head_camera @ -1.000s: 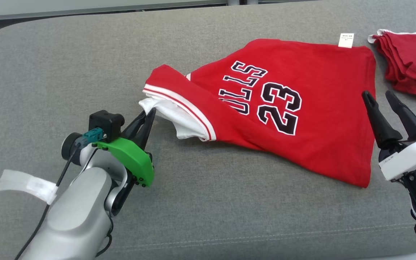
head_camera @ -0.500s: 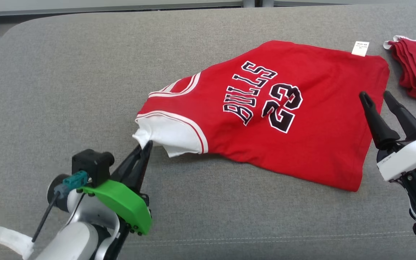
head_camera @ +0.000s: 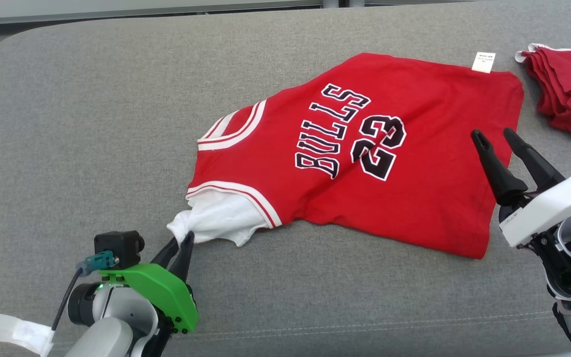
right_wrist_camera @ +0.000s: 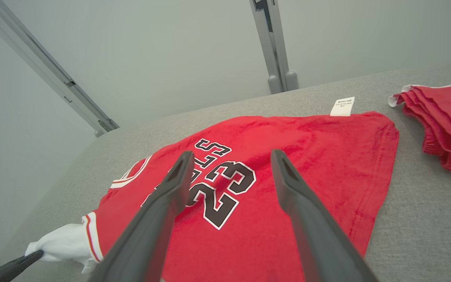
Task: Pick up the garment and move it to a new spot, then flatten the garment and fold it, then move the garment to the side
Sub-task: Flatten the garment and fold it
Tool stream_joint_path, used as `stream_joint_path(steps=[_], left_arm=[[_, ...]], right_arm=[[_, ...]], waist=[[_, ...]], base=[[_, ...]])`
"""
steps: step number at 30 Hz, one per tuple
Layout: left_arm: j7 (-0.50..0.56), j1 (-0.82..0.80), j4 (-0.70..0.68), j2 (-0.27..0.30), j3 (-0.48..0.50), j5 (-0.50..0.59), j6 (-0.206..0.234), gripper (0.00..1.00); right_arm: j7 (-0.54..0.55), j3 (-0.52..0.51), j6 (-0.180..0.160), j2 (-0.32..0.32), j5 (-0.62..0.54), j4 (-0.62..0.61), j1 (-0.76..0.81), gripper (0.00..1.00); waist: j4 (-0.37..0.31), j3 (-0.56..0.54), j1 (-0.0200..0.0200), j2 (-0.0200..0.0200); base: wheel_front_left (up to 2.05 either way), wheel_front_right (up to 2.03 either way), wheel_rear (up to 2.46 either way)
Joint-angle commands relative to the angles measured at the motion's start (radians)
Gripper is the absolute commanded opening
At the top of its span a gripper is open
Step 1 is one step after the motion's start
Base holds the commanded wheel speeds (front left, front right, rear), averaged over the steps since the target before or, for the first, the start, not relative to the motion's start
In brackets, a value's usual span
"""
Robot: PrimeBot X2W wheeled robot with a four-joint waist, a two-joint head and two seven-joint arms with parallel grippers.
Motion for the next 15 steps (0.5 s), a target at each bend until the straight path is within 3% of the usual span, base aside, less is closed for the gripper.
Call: stream_joint_path(steps=[1, 6, 15], left_arm=[[-0.008, -0.017, 0.028, -0.011, 0.005, -0.018, -0.01, 1.0], [-0.035, -0.003, 0.102, -0.006, 0.015, -0.021, -0.018, 1.0], [-0.104, 0.04, 0.073, 0.03, 0.052, -0.011, -0.004, 1.0]], right_arm=[[-0.006, 0.003, 0.0, -0.004, 0.005, 0.007, -0.009, 1.0], [-0.016, 0.0, 0.0, -0.011, 0.008, 0.02, 0.001, 1.0], [-0.025, -0.032, 0.0, -0.018, -0.011, 0.036, 0.044, 1.0]], waist=[[-0.002, -0.003, 0.0, 0.0], [0.002, -0.013, 0.0, 0.0], [0.017, -0.028, 0.0, 0.0]], base=[[0.0, 0.0, 0.0], [0.0, 0.0, 0.0], [0.0, 0.0, 0.0]])
